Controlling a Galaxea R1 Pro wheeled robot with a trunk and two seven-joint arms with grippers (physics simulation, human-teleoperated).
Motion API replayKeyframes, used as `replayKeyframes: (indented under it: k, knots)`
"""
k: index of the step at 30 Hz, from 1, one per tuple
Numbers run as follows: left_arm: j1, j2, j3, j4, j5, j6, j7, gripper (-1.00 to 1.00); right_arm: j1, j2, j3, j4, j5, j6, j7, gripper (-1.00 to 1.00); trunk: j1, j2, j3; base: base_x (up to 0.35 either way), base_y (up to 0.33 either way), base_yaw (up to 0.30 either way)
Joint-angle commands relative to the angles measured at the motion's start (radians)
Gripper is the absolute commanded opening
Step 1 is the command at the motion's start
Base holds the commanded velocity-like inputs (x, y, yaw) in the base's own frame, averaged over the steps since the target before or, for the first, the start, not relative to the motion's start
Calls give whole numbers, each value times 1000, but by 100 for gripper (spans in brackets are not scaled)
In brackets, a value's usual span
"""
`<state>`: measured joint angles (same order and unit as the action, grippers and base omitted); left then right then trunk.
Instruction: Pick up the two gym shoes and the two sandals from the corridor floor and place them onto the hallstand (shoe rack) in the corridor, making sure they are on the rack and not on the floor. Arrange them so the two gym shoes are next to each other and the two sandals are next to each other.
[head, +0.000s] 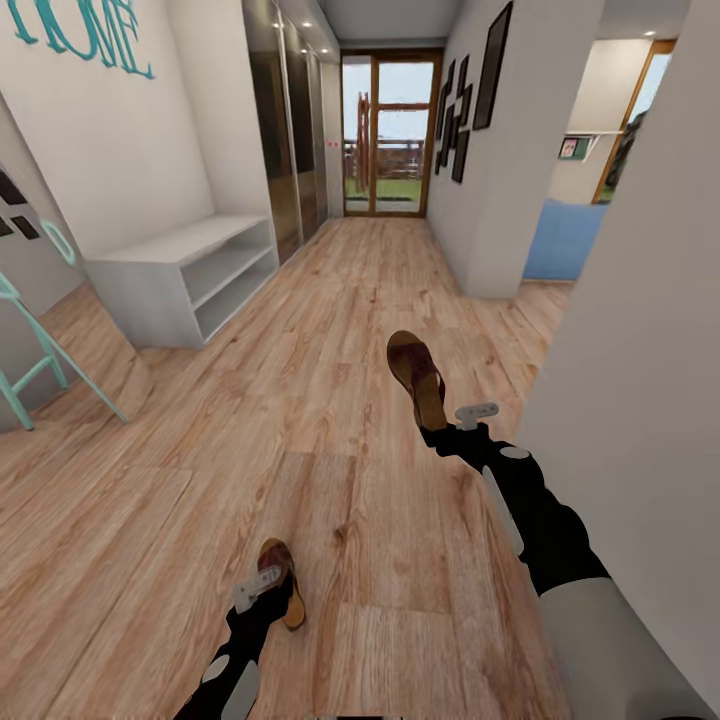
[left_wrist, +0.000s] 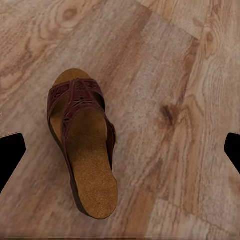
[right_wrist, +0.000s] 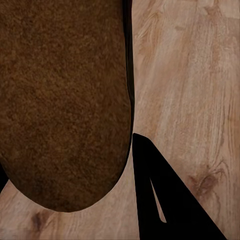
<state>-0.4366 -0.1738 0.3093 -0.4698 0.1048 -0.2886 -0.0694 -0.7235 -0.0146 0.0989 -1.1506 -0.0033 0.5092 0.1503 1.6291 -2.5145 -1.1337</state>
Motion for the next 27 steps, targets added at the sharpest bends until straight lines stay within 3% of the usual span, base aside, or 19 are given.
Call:
replayKeyframes:
  k: [1,27]
  knots:
    - [-1,-1,4,0,10,-1,-7,100,-1,-1,2,-1,-4,6,-2,-100,0,-1,-5,0,0,0]
    - [-1,-1,4,2,10,-1,-7,100,-1,-1,2,-3,-4,6,-2,-100,12,-7,-129,0,0,0]
